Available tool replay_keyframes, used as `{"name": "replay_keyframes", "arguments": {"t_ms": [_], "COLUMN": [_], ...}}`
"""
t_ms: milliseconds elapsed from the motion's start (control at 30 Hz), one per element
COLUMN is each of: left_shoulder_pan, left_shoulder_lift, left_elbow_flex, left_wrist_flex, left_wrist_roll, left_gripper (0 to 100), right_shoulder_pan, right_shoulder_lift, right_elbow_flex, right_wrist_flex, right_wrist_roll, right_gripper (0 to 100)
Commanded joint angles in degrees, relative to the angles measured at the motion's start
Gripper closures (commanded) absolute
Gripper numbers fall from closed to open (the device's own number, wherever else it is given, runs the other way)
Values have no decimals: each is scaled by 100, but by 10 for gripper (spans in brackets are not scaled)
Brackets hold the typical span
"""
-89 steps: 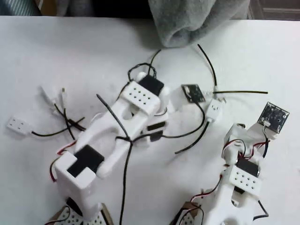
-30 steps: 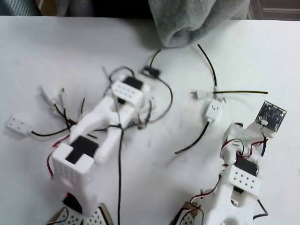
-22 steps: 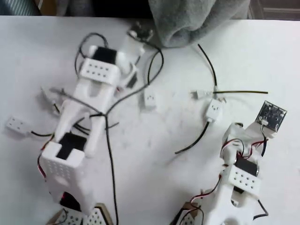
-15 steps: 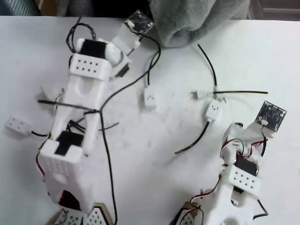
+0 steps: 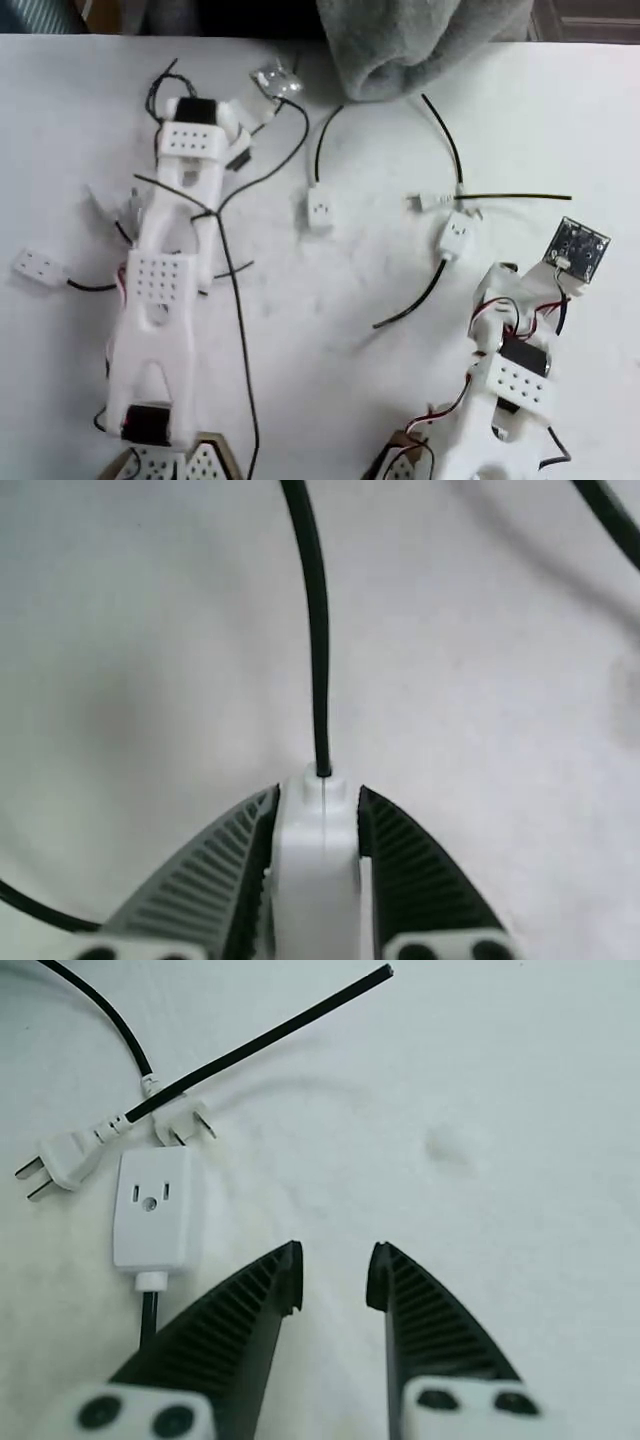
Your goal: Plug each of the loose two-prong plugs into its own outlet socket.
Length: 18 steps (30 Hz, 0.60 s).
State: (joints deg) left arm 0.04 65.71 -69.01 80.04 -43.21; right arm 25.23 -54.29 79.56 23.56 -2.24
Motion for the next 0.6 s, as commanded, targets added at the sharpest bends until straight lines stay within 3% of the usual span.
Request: {"name": "replay_keyframes", "arguments": {"t_ms": [0, 167, 333, 567], "left_shoulder_pan": [189, 207, 330, 409], "left_shoulder_lift": [426, 690, 541, -752], "left_elbow_flex": [-1055, -2075, -2664, -2637], "left_wrist_flex": [114, 440, 862, 1503], "left_wrist_roll": [-18, 677, 791, 835], "left_gripper": [875, 765, 754, 755], "right_shoulder_pan": [-84, -84, -127, -233], "right_shoulder_lift": [31, 31, 31, 31], "right_elbow_flex": [-53, -53, -53, -53], "right_wrist_flex": [-127, -127, -127, -127], "right_wrist_roll": [-9, -26, -35, 0], "right_gripper": [873, 868, 803, 800]}}
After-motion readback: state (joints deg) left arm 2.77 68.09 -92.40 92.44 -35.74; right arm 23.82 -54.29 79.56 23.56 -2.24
